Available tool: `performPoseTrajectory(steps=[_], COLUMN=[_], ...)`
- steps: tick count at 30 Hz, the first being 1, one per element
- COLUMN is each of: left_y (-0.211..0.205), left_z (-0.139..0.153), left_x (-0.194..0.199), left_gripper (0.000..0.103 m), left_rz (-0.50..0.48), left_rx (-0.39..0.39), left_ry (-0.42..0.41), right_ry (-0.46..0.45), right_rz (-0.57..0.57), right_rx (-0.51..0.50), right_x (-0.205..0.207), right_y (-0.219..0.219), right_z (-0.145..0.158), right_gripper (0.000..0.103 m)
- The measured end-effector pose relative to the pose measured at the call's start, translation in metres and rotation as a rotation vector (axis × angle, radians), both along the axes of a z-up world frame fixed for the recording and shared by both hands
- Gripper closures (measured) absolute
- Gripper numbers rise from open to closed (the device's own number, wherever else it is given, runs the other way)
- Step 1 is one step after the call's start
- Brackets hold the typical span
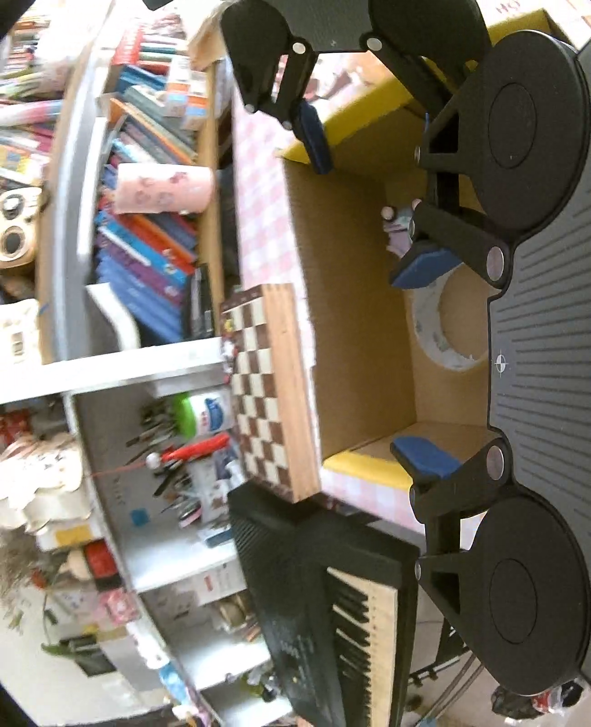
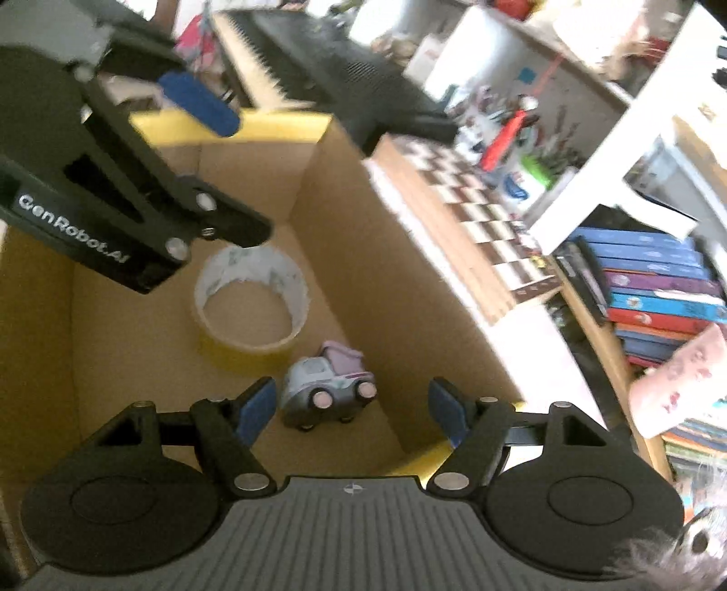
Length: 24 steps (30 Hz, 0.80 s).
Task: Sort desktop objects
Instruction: 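Open both grippers to drop the truck and tape roll into the box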
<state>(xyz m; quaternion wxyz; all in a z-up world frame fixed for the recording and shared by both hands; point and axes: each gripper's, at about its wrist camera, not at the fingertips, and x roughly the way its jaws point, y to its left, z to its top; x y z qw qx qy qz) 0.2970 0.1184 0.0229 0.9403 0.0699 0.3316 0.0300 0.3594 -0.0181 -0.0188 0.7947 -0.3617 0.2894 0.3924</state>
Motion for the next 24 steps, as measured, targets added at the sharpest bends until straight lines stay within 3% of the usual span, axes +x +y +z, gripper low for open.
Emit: performPoseTrajectory(steps=[9, 11, 24], left_y=[0.005, 0.004, 0.008], left_z=[0.022, 0.025, 0.029], left_x=[-0.048, -0.059, -0.12], left_gripper=[0.02, 0.018, 0.01], left_rz=[0.092, 0.101, 0.128], left_rx=[-0.134, -0.138, -0.148], left_ry=[-0.108, -0.118, -0.158], right_ry=[-0.044, -0.056, -0.06], right_rz=[-0.146, -0.185, -0.459], right_rx=[0.174, 0.21, 0.423], right_x=[-0.026, -0.036, -0.095], right_y=[-0.032, -0.039, -0.074], right_z=[0.04, 0.047, 0.058], right_gripper=[0.028, 0.023, 0.022])
